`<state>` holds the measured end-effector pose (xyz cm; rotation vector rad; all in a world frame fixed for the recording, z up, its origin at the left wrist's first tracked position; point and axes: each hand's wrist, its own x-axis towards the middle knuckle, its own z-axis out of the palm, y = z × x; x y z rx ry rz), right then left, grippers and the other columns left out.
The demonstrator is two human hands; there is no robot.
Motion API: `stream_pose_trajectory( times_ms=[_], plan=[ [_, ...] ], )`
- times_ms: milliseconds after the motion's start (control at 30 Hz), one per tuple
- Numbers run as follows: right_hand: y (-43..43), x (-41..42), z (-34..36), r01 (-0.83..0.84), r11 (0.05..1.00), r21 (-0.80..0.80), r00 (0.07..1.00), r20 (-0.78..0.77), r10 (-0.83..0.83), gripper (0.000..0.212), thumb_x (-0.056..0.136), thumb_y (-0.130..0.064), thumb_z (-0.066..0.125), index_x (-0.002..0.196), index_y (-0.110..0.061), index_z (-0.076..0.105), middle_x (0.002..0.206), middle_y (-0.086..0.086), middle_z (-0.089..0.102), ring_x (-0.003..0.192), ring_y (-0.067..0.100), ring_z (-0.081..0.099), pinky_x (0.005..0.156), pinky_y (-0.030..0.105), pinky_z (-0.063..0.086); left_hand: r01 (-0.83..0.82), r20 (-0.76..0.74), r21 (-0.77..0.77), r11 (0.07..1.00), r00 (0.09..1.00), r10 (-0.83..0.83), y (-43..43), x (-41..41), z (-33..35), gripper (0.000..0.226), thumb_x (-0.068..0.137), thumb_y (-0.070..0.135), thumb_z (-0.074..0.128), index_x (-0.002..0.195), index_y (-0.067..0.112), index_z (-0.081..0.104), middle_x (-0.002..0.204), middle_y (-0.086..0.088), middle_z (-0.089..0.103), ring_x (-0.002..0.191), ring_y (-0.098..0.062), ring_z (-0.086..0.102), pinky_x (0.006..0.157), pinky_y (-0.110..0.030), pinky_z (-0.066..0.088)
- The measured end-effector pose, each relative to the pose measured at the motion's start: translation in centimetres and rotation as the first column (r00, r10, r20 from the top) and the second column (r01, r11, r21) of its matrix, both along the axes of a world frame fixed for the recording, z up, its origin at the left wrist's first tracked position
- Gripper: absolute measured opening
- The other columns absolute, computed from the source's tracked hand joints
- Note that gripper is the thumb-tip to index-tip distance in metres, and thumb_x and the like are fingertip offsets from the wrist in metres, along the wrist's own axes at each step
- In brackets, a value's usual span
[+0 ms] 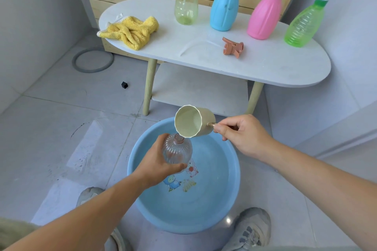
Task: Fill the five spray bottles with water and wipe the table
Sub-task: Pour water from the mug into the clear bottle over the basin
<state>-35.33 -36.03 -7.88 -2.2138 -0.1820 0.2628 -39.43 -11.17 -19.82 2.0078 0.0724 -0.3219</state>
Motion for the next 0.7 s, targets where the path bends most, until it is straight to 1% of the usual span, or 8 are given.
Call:
stream_pose_trajectory(
  times_ms=[167,233,333,400,500,567,633,700],
  plan=[
    [0.44,-0.09,0.13,0.001,1.000,-0.016,1.000,0.028,-0.001,0.016,0.091,-0.031,0.067,0.083,-0.021,0.078,0.056,-0.019,0.061,0.057,-0.004,0.057,0.057,0.009,0.039,-0.011,0.006,-0.004,1.000,1.000,0.011,0.11,0.14,-0.09,0.089,0.064,0.035,0.093,0.136,0.036,0.040,0.122,0.022,0.058,0.110,-0.004,0.062,0.091,-0.031,0.056],
    [0.42,0.02,0.12,-0.011,1.000,-0.015,0.999,0.048,0.012,0.017,0.091,-0.030,0.067,0.081,-0.021,0.077,0.056,-0.020,0.060,0.058,-0.001,0.057,0.058,0.010,0.040,-0.014,0.009,-0.002,1.000,1.000,0.014,0.12,0.19,-0.08,0.091,0.064,0.035,0.093,0.138,0.034,0.039,0.122,0.022,0.057,0.111,-0.004,0.061,0.090,-0.028,0.054],
    [0.33,0.12,0.11,-0.031,0.999,-0.026,0.997,0.077,0.033,0.018,0.091,-0.028,0.067,0.077,-0.021,0.076,0.056,-0.020,0.059,0.056,0.001,0.050,0.058,0.014,0.039,-0.019,0.006,-0.006,1.000,1.000,0.019,0.19,0.26,-0.14,0.094,0.063,0.037,0.092,0.139,0.034,0.039,0.124,0.020,0.057,0.112,-0.006,0.060,0.089,-0.026,0.053],
    [0.30,0.12,0.16,-0.041,0.999,-0.032,0.996,0.084,0.043,0.018,0.092,-0.027,0.067,0.075,-0.024,0.074,0.057,-0.024,0.060,0.058,-0.002,0.052,0.059,0.011,0.038,-0.022,0.006,-0.006,1.000,1.000,0.022,0.17,0.29,-0.15,0.094,0.062,0.038,0.093,0.140,0.034,0.039,0.125,0.019,0.058,0.113,-0.006,0.060,0.091,-0.027,0.053],
    [0.28,0.19,0.13,-0.061,0.997,-0.054,0.992,0.108,0.067,0.018,0.092,-0.026,0.067,0.075,-0.024,0.073,0.061,-0.027,0.061,0.065,-0.005,0.057,0.063,0.009,0.038,-0.025,0.009,-0.011,1.000,1.000,0.025,0.07,0.38,-0.05,0.087,0.065,0.032,0.094,0.134,0.036,0.041,0.120,0.021,0.059,0.110,-0.004,0.061,0.085,-0.021,0.051],
    [0.27,0.27,0.12,-0.068,0.996,-0.063,0.989,0.127,0.076,0.019,0.092,-0.025,0.067,0.073,-0.029,0.071,0.064,-0.029,0.062,0.069,-0.006,0.059,0.066,0.009,0.038,-0.026,0.007,-0.015,1.000,1.000,0.026,0.09,0.42,-0.09,0.086,0.065,0.032,0.094,0.133,0.036,0.041,0.120,0.021,0.059,0.109,-0.005,0.062,0.085,-0.020,0.051],
    [0.21,0.30,0.16,-0.074,0.995,-0.070,0.986,0.142,0.084,0.021,0.092,-0.026,0.067,0.073,-0.036,0.069,0.067,-0.031,0.062,0.072,-0.006,0.059,0.067,0.009,0.039,-0.031,0.000,-0.020,0.999,1.000,0.031,0.13,0.44,-0.17,0.092,0.063,0.036,0.093,0.137,0.035,0.040,0.123,0.019,0.059,0.112,-0.006,0.062,0.090,-0.026,0.053],
    [0.20,0.29,0.28,-0.081,0.994,-0.073,0.984,0.156,0.091,0.023,0.092,-0.025,0.067,0.073,-0.039,0.067,0.067,-0.033,0.062,0.074,-0.008,0.059,0.067,0.007,0.038,-0.033,0.000,-0.018,0.999,0.999,0.033,0.16,0.41,-0.22,0.093,0.063,0.036,0.093,0.138,0.034,0.039,0.124,0.020,0.058,0.112,-0.007,0.061,0.090,-0.026,0.053]
  ],
)
